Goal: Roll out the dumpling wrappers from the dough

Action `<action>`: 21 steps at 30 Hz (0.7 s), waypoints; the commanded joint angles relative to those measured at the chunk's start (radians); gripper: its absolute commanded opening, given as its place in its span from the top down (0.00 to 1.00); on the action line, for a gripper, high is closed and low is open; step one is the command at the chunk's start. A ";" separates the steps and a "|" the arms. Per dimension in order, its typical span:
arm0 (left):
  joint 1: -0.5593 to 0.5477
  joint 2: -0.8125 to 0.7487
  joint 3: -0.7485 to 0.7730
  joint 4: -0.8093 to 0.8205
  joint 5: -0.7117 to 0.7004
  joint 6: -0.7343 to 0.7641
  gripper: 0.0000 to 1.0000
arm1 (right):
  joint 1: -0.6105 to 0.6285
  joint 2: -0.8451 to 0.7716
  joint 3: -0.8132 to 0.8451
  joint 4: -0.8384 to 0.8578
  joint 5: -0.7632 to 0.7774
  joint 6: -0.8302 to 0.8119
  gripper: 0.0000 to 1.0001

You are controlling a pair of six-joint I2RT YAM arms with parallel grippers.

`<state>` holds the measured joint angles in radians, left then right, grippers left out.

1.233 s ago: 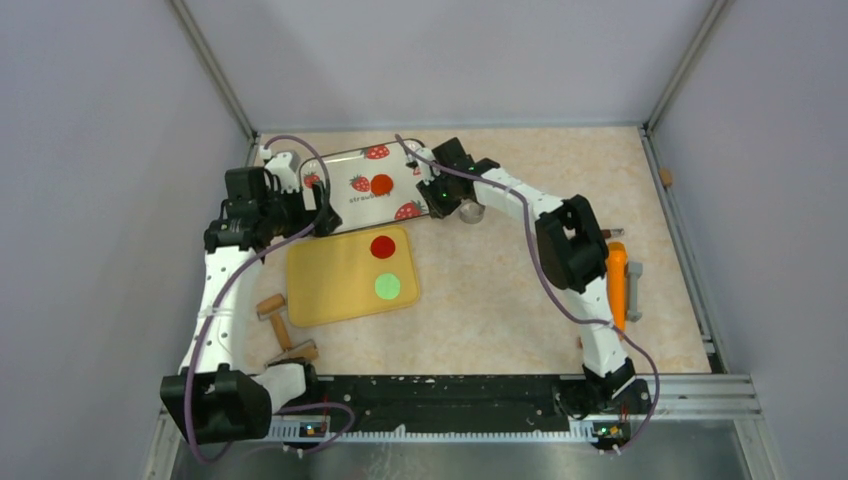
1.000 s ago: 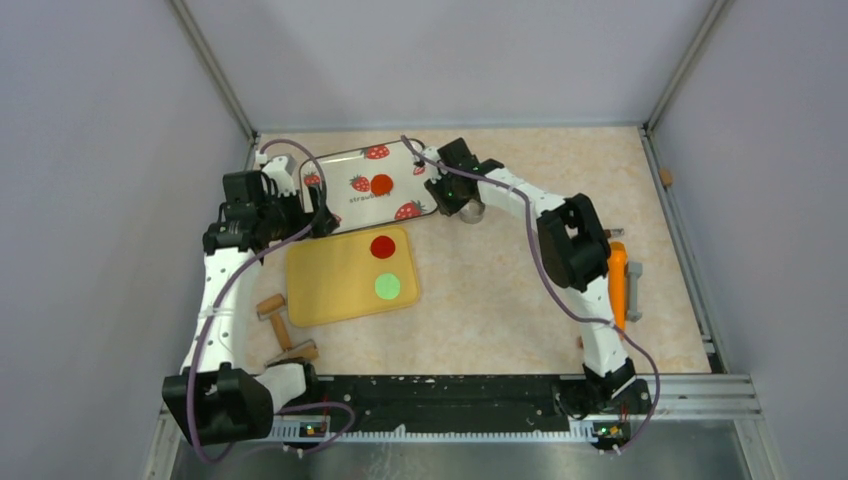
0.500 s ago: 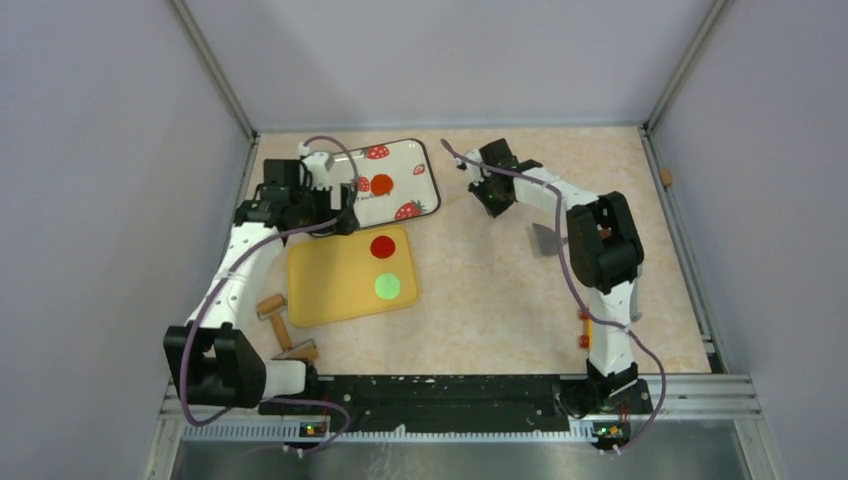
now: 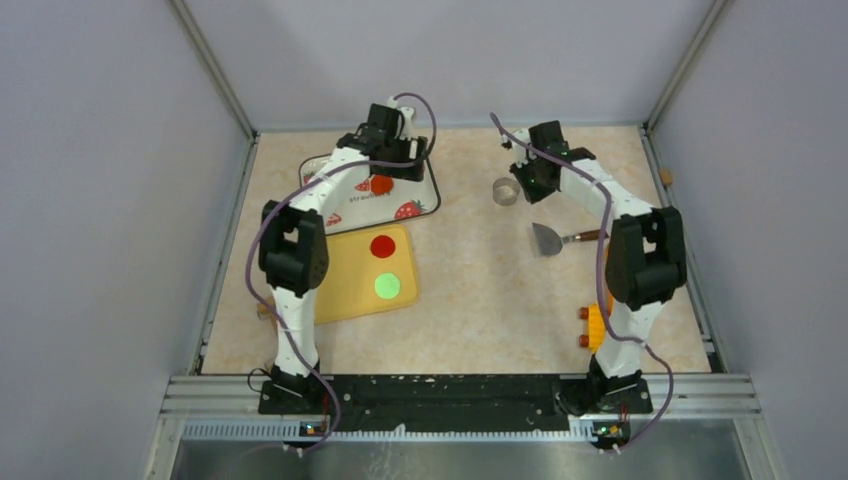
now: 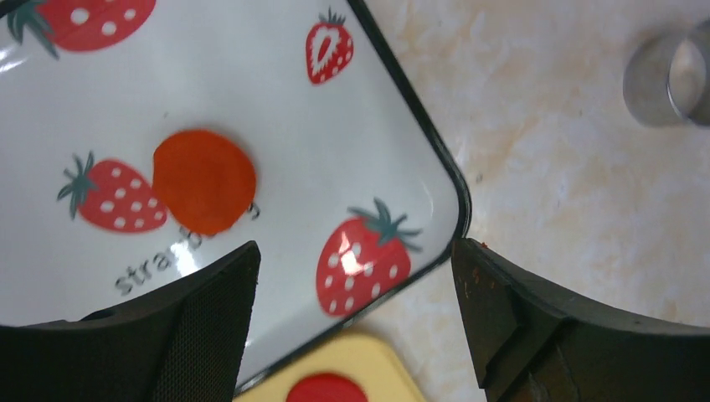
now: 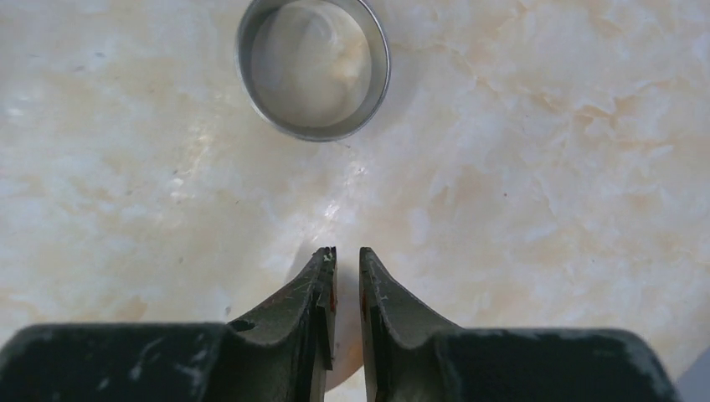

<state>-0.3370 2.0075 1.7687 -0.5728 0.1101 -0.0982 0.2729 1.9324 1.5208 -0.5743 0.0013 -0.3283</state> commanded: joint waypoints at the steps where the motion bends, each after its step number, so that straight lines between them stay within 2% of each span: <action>1: -0.060 0.172 0.205 0.052 -0.138 -0.106 0.16 | -0.015 -0.232 -0.018 -0.086 -0.074 0.040 0.82; 7: -0.114 0.343 0.368 0.064 -0.196 -0.156 0.20 | -0.019 -0.478 -0.122 -0.100 -0.122 0.089 0.78; 12: -0.153 0.381 0.350 0.044 -0.285 -0.223 0.21 | -0.019 -0.551 -0.127 -0.150 -0.093 0.109 0.76; 14: -0.169 0.392 0.336 0.038 -0.269 -0.240 0.22 | -0.020 -0.574 -0.149 -0.147 -0.080 0.105 0.76; 21: -0.242 0.402 0.280 0.018 -0.292 -0.238 0.37 | -0.019 -0.609 -0.190 -0.142 -0.072 0.109 0.76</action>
<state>-0.5400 2.4088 2.0857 -0.5507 -0.1566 -0.3138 0.2634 1.3624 1.3388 -0.7197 -0.0792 -0.2352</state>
